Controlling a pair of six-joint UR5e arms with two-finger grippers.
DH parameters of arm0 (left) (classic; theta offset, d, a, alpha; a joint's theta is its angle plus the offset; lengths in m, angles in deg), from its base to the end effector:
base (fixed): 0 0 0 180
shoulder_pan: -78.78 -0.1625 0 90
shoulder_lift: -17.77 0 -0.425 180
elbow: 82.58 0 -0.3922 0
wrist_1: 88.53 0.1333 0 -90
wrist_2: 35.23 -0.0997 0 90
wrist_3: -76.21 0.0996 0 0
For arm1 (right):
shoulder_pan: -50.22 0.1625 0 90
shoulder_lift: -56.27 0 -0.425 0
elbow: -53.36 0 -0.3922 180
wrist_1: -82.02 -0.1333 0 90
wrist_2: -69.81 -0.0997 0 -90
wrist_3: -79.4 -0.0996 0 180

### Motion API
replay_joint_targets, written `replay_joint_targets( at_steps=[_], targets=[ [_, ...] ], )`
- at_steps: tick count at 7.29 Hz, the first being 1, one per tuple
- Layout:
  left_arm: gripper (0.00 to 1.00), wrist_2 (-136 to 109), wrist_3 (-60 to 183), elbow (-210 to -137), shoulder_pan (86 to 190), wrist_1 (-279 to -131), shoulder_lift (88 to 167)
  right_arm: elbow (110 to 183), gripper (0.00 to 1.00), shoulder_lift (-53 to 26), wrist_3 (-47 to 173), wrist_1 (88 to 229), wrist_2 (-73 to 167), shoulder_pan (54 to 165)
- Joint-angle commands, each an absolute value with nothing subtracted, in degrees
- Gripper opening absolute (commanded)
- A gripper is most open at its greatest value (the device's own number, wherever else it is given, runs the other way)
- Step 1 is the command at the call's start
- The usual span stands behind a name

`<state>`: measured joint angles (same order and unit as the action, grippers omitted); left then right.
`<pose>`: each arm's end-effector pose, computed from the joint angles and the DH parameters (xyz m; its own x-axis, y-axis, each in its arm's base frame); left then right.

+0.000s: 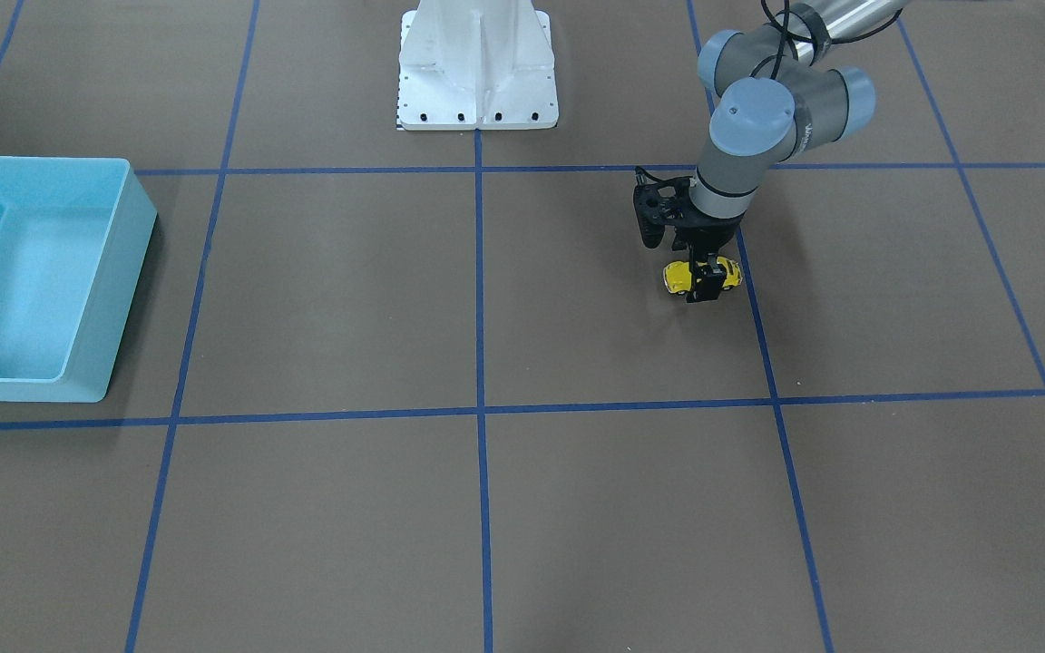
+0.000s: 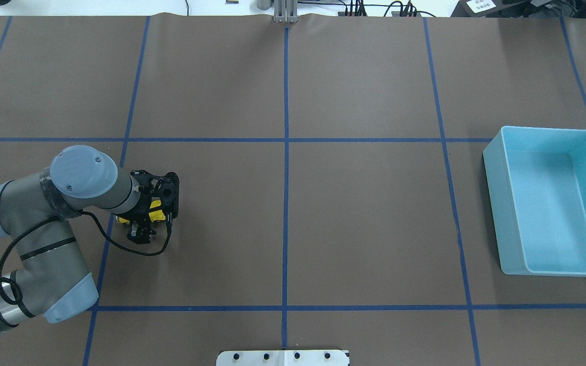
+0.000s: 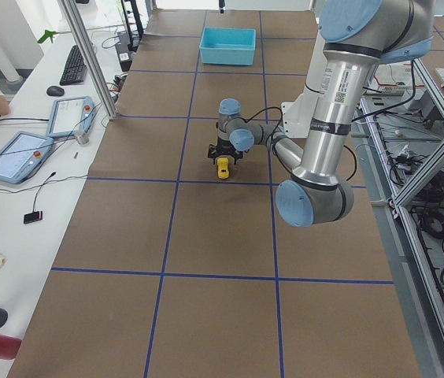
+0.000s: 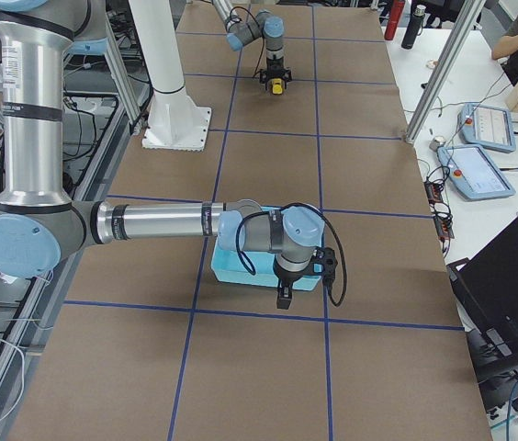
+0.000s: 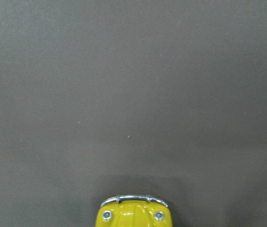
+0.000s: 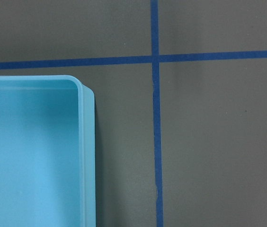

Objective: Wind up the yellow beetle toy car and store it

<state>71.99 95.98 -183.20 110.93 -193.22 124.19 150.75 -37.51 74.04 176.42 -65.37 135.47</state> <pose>0.4588 -0.4110 0.3965 0.1076 0.9940 0.0172 -0.7101 0.0647 0.7011 0.0242 -0.4657 0.6335 0.7079 0.0447 0.7049 0.0167 0.9967 -0.0800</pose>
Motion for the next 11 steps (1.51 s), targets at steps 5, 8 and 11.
replay_joint_targets(
  at_steps=[5,8,11],
  targets=[
    [0.81,72.8,94.0,-180.1,111.7,-193.0,126.8,150.7,1.0,-37.6,74.0,176.4,-65.3,135.5],
    [0.59,74.1,93.4,-181.1,111.9,-192.8,126.7,150.7,1.0,-37.6,74.0,176.4,-65.3,135.5],
    [0.45,74.1,93.7,-183.9,111.8,-191.2,125.8,150.7,1.0,-37.5,74.0,176.4,-65.3,135.4]
  ],
)
